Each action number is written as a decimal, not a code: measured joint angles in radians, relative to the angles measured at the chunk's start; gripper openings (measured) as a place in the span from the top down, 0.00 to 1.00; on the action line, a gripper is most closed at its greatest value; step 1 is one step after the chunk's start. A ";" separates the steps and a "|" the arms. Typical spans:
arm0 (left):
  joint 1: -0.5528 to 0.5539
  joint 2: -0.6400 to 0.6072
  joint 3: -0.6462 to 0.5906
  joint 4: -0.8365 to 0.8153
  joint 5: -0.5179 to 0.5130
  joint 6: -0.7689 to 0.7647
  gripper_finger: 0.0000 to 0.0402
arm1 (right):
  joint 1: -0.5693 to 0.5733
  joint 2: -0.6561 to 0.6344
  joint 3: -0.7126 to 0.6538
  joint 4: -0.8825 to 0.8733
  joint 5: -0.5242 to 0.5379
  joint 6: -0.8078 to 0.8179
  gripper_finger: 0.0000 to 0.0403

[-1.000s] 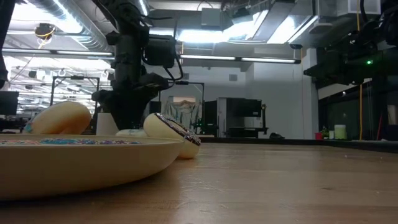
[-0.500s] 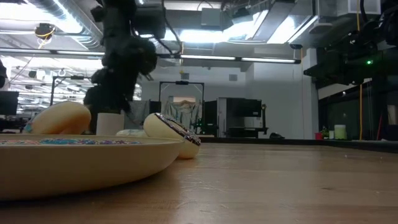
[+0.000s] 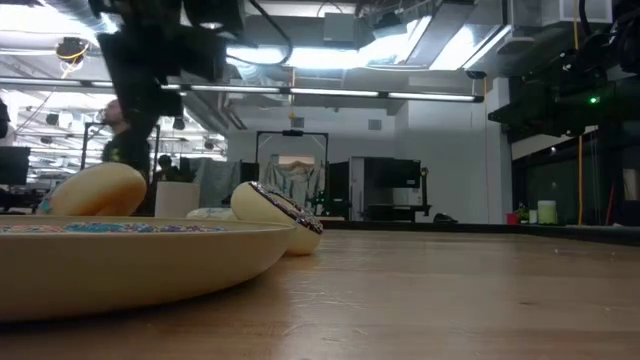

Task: Pick & Place donuts
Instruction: Put the big light blue donut on the blue plate

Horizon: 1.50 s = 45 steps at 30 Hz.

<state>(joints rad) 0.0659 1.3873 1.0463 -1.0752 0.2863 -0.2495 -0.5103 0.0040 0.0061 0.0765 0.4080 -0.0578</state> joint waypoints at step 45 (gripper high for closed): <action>-0.299 0.178 0.164 -0.103 -0.270 -1.133 0.54 | 0.000 0.000 0.000 0.000 0.000 0.000 0.09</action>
<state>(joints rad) -0.2328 1.5652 1.2098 -1.1786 0.0166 -1.3829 -0.5102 0.0040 0.0062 0.0765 0.4080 -0.0578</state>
